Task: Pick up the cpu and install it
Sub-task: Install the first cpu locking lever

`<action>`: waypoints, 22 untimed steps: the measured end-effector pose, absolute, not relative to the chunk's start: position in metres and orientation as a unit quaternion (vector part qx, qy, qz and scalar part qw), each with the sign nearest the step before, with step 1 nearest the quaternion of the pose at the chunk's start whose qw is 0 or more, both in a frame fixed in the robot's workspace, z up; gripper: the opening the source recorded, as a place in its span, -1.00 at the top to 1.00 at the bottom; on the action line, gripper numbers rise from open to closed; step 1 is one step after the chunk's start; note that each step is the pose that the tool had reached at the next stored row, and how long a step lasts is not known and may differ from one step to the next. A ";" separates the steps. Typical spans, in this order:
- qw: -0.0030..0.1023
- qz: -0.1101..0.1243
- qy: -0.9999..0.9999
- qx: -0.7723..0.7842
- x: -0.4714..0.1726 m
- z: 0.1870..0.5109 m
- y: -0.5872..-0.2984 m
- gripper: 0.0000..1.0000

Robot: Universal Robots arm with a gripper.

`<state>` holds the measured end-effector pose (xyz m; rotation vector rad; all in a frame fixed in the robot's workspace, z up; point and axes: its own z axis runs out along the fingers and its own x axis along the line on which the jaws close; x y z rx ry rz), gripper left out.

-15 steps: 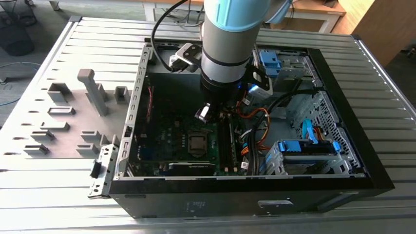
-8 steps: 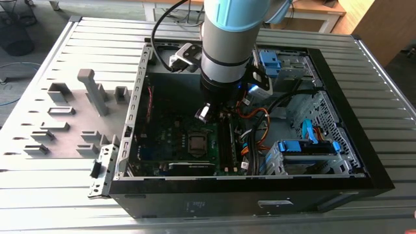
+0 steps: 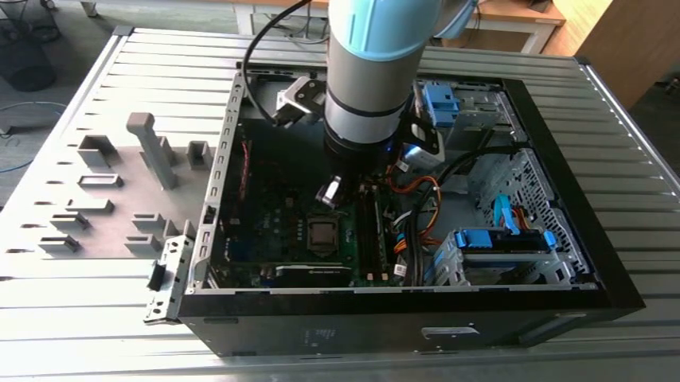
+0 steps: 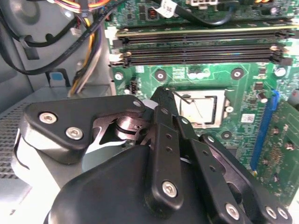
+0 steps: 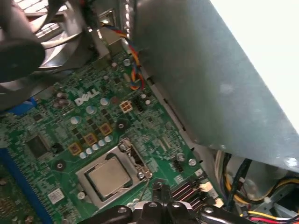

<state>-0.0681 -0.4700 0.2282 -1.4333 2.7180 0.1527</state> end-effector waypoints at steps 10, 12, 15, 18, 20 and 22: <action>0.032 0.050 0.882 -0.468 -0.069 0.227 -0.479 0.79; 0.032 0.050 0.882 -0.468 -0.069 0.227 -0.479 0.79; 0.032 0.050 0.882 -0.468 -0.069 0.228 -0.479 0.79; 0.032 0.050 0.882 -0.468 -0.069 0.233 -0.479 0.79; 0.032 0.049 0.882 -0.468 -0.069 0.235 -0.480 0.79; 0.030 0.044 0.882 -0.469 -0.069 0.235 -0.480 0.79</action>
